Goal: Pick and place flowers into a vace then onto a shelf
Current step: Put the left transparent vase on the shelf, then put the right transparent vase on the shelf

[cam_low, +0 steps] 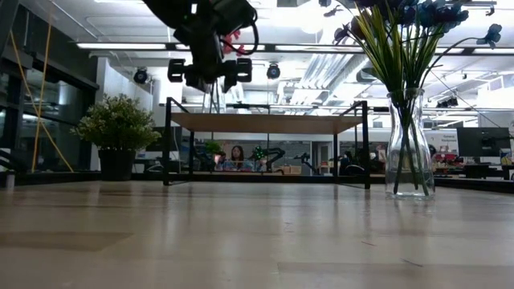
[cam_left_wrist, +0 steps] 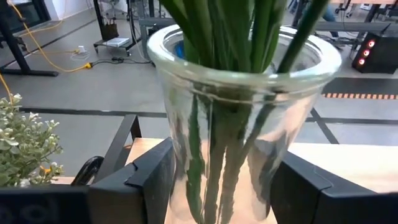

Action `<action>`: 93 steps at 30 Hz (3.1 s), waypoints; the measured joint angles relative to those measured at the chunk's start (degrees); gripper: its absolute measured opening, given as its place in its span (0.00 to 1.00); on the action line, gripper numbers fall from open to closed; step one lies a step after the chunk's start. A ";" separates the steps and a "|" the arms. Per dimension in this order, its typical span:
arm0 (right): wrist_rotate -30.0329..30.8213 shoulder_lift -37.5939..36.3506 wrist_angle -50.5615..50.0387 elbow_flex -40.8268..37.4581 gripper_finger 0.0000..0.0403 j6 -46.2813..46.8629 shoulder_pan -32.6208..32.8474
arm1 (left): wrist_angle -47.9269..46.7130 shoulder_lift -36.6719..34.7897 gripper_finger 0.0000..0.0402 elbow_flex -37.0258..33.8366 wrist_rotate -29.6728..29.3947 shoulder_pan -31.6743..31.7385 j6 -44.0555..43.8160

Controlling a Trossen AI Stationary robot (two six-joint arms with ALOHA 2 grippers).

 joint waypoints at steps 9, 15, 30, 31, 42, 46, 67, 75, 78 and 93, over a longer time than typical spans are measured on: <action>-0.03 0.00 -0.06 0.00 0.28 0.02 0.00 | -0.06 0.04 0.69 0.02 -2.62 -0.70 1.39; -0.17 0.00 -0.08 0.00 0.28 0.21 0.00 | -0.09 0.04 0.69 0.02 -2.16 -0.68 1.31; -0.40 0.00 -0.39 0.00 0.28 0.22 0.01 | -0.31 0.04 0.73 0.02 -1.14 -0.68 1.31; -0.39 0.00 -0.39 0.00 0.28 0.22 0.02 | -0.32 0.04 0.74 0.02 -1.02 -0.68 1.30; -0.74 0.00 -0.37 0.00 0.28 0.24 0.01 | -1.12 0.04 0.85 0.07 0.40 -0.68 1.29; -0.90 0.00 -0.37 0.00 0.28 0.24 0.02 | -1.77 0.04 0.91 0.07 0.40 -0.68 1.29; -0.94 0.00 -0.35 0.00 0.28 0.20 0.02 | -1.60 0.02 0.98 0.07 -0.92 -2.37 1.83; -0.98 0.00 -0.35 0.00 0.28 0.22 0.02 | -1.55 0.02 0.98 0.07 -1.78 -3.74 1.95; -1.02 0.00 -0.35 0.00 0.28 0.22 0.02 | -1.55 0.02 0.98 0.07 -2.62 -4.40 2.65; -1.01 0.00 -0.33 0.00 0.28 0.22 0.02 | -1.46 -1.30 0.98 0.13 -4.79 -7.33 4.79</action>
